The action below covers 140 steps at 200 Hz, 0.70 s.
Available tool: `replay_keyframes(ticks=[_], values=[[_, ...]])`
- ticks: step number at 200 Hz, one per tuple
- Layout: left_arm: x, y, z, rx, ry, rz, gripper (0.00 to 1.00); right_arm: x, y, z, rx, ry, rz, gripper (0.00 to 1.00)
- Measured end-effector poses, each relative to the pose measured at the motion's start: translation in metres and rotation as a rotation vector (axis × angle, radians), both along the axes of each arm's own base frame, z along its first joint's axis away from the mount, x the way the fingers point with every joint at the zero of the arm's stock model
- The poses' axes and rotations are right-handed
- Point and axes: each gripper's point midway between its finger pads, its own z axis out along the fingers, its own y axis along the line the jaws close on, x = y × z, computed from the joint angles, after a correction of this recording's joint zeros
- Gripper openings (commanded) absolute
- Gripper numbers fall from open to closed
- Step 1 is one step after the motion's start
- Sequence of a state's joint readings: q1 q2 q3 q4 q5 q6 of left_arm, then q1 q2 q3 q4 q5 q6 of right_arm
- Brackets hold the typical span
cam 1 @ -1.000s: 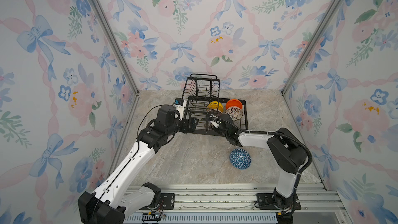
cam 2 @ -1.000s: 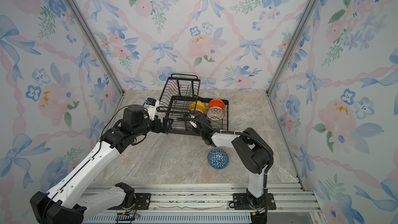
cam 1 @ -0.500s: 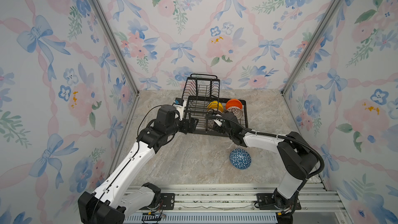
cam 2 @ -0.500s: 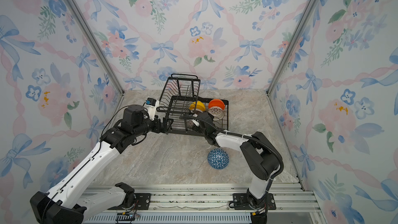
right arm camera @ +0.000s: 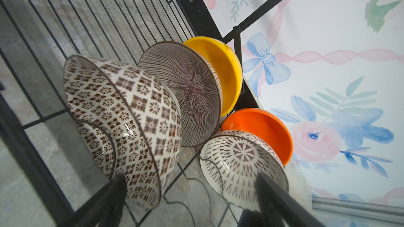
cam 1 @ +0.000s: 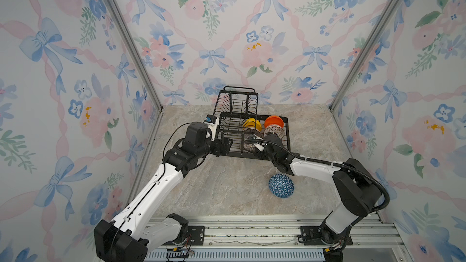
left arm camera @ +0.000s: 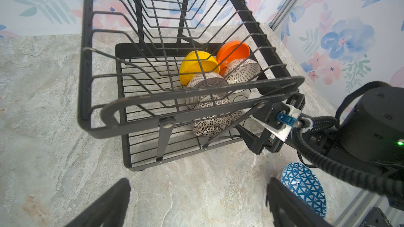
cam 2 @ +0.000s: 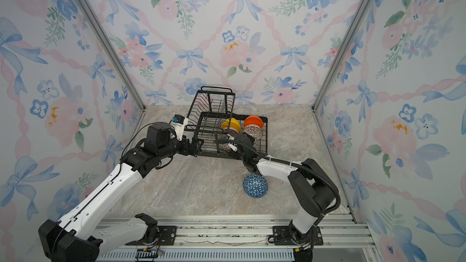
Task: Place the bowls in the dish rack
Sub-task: 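Open the right gripper and withdraw it while the left moves toward the blue bowl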
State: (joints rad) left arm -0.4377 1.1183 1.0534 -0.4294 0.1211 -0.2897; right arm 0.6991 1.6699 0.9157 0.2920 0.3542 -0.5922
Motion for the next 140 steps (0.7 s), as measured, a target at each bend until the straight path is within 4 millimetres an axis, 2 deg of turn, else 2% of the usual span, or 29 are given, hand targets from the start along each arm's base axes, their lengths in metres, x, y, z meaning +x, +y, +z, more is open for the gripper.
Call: replay_keyframes(ticks=[42, 70, 140], values=[[0.0, 0.0, 0.0, 0.0, 0.0, 0.0, 0.98, -0.006, -0.004, 0.022, 0.003, -0.044, 0.021, 0.95], [0.0, 0.0, 0.0, 0.0, 0.0, 0.0, 0.98, -0.013, -0.009, 0.027, -0.003, -0.051, 0.025, 0.95], [0.0, 0.0, -0.002, 0.002, 0.003, -0.001, 0.98, -0.039, -0.036, 0.059, 0.065, -0.064, -0.005, 0.96]])
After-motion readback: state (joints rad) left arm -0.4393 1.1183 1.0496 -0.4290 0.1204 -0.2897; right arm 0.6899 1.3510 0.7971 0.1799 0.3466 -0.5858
